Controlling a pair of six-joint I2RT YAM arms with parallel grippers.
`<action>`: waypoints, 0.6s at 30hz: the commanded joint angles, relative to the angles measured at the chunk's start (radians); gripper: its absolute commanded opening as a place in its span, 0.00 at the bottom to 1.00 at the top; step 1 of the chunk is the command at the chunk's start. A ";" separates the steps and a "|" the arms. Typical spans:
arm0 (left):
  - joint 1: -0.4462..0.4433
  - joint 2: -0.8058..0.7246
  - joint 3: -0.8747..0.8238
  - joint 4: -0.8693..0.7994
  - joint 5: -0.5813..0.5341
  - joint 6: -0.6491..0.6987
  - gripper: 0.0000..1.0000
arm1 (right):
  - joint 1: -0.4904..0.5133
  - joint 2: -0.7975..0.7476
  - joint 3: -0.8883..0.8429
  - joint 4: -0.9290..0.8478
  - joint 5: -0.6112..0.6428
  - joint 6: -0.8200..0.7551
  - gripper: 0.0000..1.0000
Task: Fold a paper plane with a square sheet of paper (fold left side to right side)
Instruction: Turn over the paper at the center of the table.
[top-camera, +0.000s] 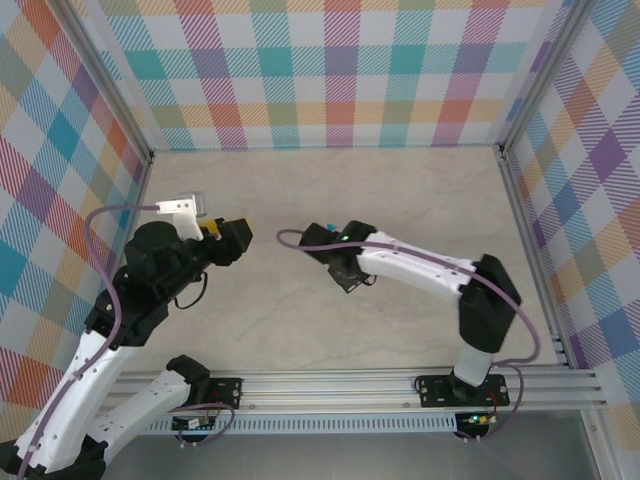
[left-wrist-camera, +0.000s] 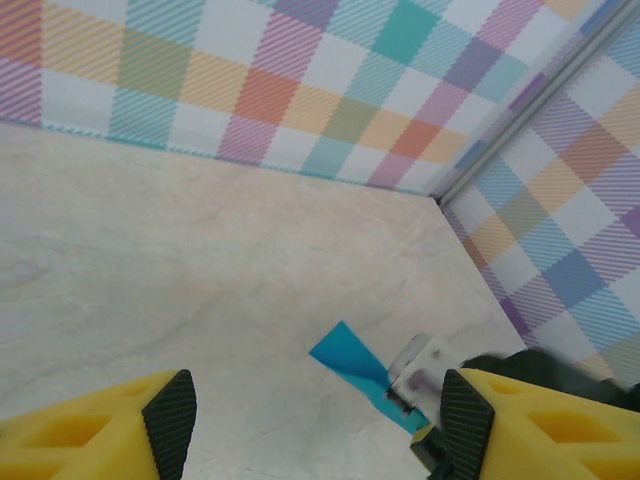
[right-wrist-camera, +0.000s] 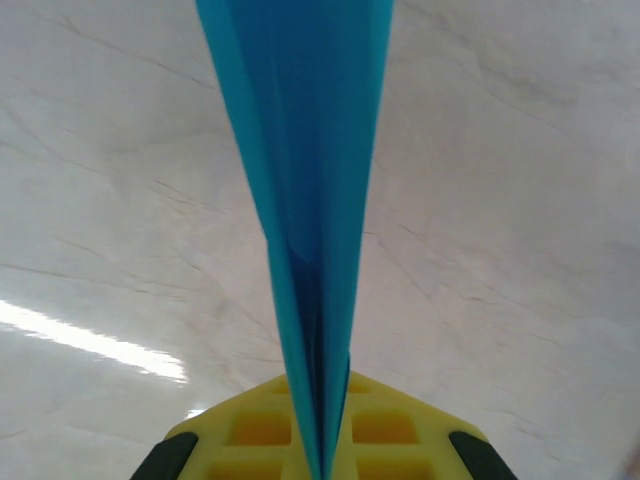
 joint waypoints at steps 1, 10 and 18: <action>0.008 -0.042 -0.009 -0.010 -0.084 0.015 0.68 | 0.032 0.083 0.084 -0.211 0.263 0.037 0.00; 0.008 -0.072 -0.015 -0.027 -0.124 0.013 0.71 | 0.064 0.443 0.206 -0.382 0.493 0.105 0.00; 0.008 -0.072 -0.023 -0.022 -0.125 0.008 0.72 | 0.105 0.582 0.227 -0.375 0.482 0.145 0.00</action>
